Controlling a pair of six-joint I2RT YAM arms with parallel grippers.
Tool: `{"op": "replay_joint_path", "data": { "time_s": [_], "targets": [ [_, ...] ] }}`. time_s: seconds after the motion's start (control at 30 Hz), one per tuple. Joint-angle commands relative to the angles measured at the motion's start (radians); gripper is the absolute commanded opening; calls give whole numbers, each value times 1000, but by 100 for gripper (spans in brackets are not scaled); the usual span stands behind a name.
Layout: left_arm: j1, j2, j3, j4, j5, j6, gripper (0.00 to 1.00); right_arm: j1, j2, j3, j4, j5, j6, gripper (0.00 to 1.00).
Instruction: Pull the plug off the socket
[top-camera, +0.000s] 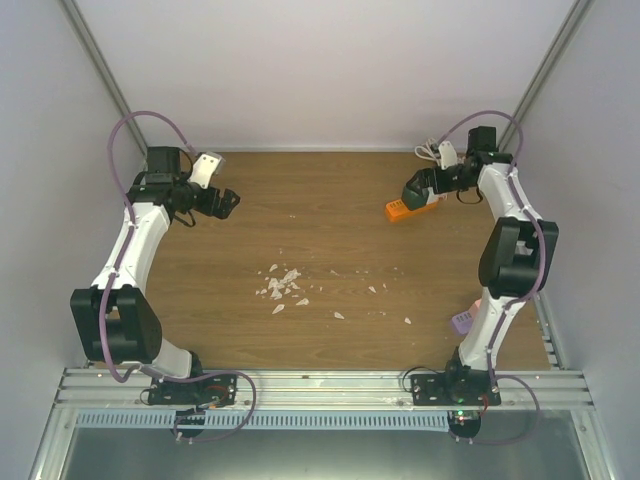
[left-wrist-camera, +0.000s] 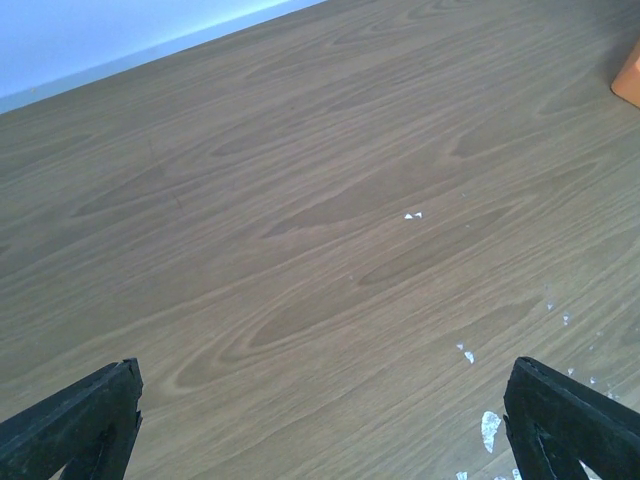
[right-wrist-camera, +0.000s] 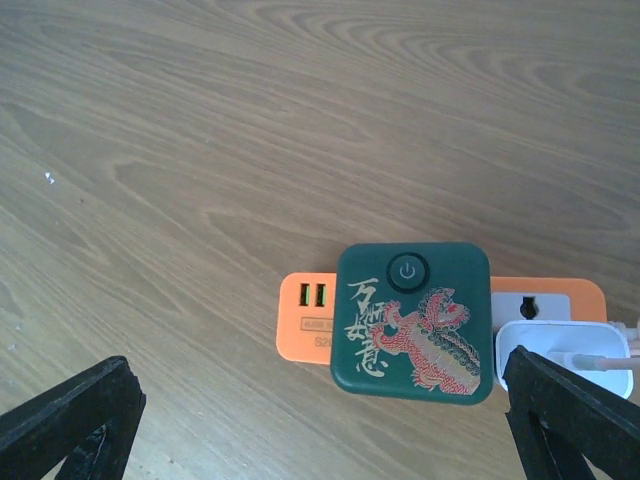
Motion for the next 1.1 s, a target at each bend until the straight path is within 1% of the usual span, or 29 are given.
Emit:
{"op": "replay_joint_path", "data": {
  "time_s": [0.0,0.27,0.47,0.6,0.7,0.87,1.07],
  "targets": [
    [-7,-14,9,39,-22,0,99,11,38,37,18,27,46,100],
    [-8,-22,17,45,-33,-3,99,19,90,62,21,13,50,100],
    [-8,-50,0,52,-51,7,99,26,111,60,34,51,67,100],
    [-8,-64,-14,58,-57,8,99,35,115,47,32,44,71,100],
    [-8,-68,-20,61,-59,8,99,43,110,16,26,37,72,100],
    [-8,-91,-41,76,-55,15,99,45,76,-73,73,73,89,100],
    [-10,-104,-47,78,-45,23,99,46,19,-127,136,89,111,99]
  ]
}}
